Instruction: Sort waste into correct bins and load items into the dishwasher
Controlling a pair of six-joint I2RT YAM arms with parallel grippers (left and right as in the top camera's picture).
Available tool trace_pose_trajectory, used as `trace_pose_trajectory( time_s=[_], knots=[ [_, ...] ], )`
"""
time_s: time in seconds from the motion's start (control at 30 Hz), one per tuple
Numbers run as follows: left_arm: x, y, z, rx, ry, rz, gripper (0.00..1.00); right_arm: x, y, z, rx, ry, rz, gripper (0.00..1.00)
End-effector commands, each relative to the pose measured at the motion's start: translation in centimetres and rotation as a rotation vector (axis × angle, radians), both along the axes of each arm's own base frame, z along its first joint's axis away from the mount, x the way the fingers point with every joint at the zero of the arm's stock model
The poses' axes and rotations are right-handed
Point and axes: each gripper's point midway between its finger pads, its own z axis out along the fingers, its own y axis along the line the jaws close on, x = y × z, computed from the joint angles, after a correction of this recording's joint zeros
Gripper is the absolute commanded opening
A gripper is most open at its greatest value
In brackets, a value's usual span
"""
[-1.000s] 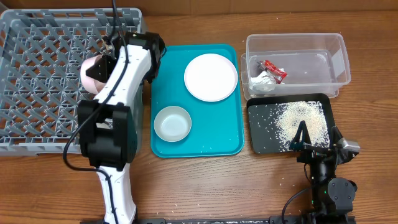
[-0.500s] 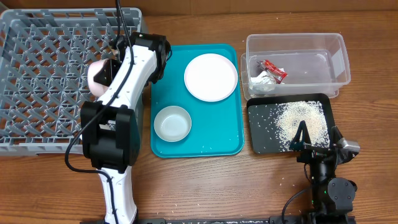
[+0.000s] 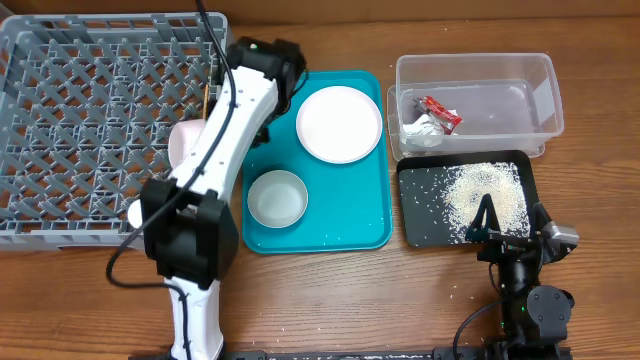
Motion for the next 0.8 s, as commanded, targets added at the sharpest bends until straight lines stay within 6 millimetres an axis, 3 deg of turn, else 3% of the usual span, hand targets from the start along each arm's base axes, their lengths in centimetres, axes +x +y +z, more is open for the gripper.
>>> trace_pose_trajectory(
  time_s=[0.0, 0.13, 0.3, 0.4, 0.57, 0.77],
  knots=[
    [-1.8, -6.1, 3.1, -0.401, -0.01, -0.113, 0.36, 0.0, -0.1, -0.2, 0.001, -0.005, -0.003, 1.0],
    [-3.5, -8.6, 5.0, -0.571, 0.006, -0.19, 0.34, 0.0, -0.1, -0.2, 0.001, -0.005, -0.003, 1.0],
    [-6.4, -7.3, 4.9, -0.538, 0.086, -0.176, 0.35, 0.0, -0.1, -0.2, 0.001, -0.005, -0.003, 1.0],
    [-6.6, -7.3, 2.7, -0.528, 0.122, -0.166, 0.38, 0.0, -0.1, -0.2, 0.001, -0.005, -0.003, 1.0],
    [-6.3, -6.9, -2.9, -0.52, 0.148, -0.136, 0.47, 0.0, -0.1, -0.2, 0.001, -0.005, -0.003, 1.0],
    [-5.8, -4.2, -8.8, -0.516, 0.123, -0.04, 0.49, 0.0, -0.1, -0.2, 0.001, -0.005, -0.003, 1.0]
  ],
)
